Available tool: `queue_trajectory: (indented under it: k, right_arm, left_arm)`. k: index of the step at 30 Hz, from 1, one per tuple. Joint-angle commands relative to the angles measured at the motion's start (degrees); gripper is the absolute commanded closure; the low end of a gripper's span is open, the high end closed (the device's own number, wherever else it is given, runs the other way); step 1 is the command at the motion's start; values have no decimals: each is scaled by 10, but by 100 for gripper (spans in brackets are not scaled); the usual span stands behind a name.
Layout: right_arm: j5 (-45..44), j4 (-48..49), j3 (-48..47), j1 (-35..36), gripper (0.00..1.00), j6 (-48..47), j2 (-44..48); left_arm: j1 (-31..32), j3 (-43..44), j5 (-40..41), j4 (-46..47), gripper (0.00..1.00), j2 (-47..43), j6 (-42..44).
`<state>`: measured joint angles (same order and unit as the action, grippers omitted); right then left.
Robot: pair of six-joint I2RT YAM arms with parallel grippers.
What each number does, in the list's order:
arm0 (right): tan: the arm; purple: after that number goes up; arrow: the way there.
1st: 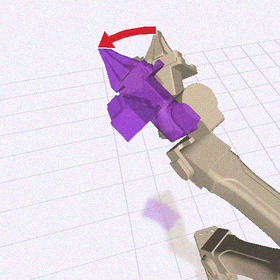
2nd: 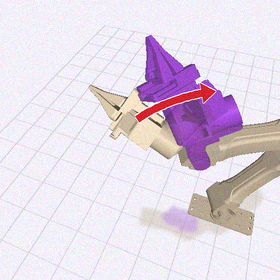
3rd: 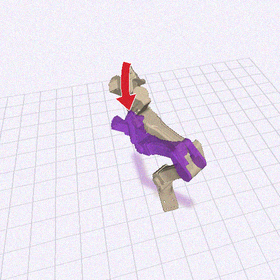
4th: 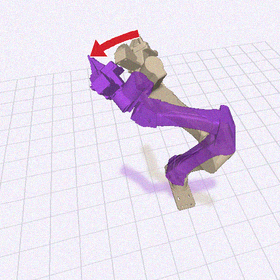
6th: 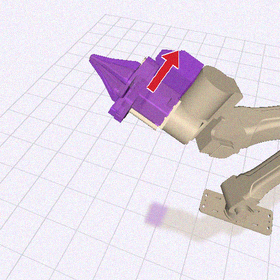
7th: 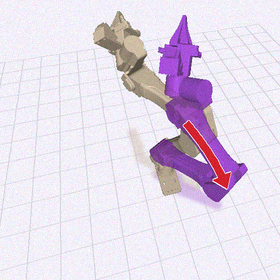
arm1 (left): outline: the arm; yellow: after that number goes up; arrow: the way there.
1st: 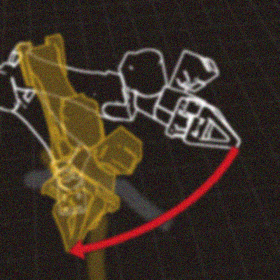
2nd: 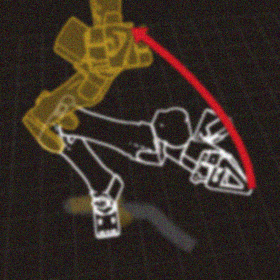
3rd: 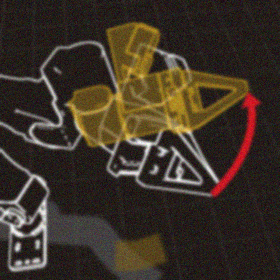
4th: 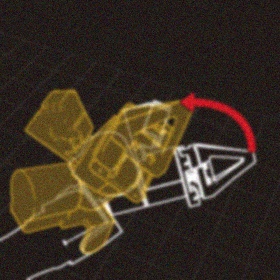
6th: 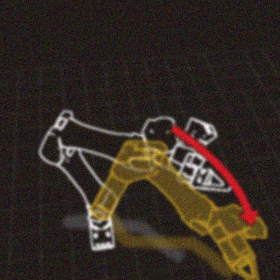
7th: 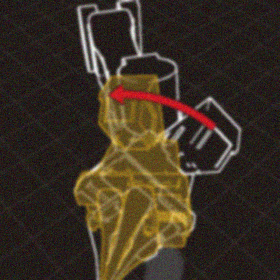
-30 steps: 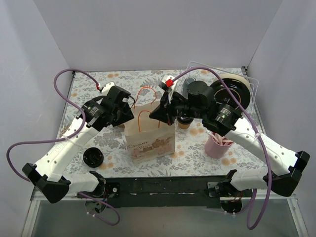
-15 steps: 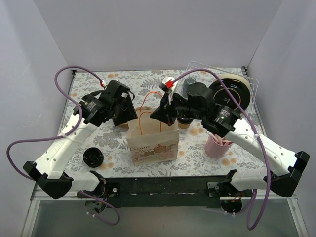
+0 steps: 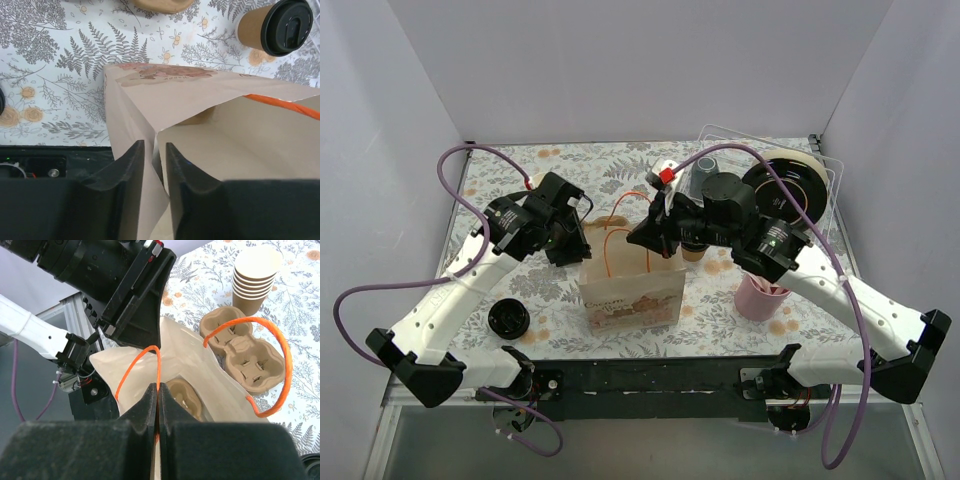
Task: Pack the takeout coffee
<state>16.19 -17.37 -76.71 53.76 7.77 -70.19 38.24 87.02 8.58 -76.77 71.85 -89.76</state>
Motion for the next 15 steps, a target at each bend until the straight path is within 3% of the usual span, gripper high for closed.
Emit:
queue_trajectory:
  k: [1, 4, 7, 10, 15]
  right_arm:
    - [-7, 32, 10, 3, 99, -6, 24]
    - [20, 37, 19, 3, 99, -30, 30]
    - [84, 61, 37, 4, 98, -69, 45]
    - [164, 102, 59, 3, 90, -105, 64]
    - [250, 53, 65, 3, 82, -190, 66]
  left_arm:
    - [-3, 9, 15, -24, 85, 2, 25]
    - [-3, 24, 20, -24, 100, 13, 32]
    - [-3, 44, 20, -20, 100, 29, 39]
    - [-3, 44, 20, 14, 100, 31, 44]
    - [-3, 23, 14, 68, 100, 29, 41]
